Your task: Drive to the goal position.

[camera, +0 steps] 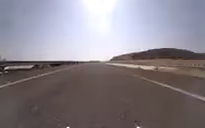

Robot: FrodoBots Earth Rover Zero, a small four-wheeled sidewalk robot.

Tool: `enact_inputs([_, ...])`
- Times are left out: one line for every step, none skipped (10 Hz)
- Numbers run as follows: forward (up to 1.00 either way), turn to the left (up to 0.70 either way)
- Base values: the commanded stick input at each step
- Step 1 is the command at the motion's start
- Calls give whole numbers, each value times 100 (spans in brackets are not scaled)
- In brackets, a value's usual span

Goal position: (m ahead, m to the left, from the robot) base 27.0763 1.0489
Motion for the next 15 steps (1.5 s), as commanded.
enact_inputs([70, 2])
enact_inputs([70, 0])
enact_inputs([70, 0])
enact_inputs([70, 0])
enact_inputs([70, 0])
enact_inputs([70, 0])
enact_inputs([70, 0])
enact_inputs([70, 0])
enact_inputs([70, 0])
enact_inputs([70, 0])
enact_inputs([70, 0])
enact_inputs([70, 0])
enact_inputs([70, 0])
enact_inputs([70, 0])
enact_inputs([70, 0])
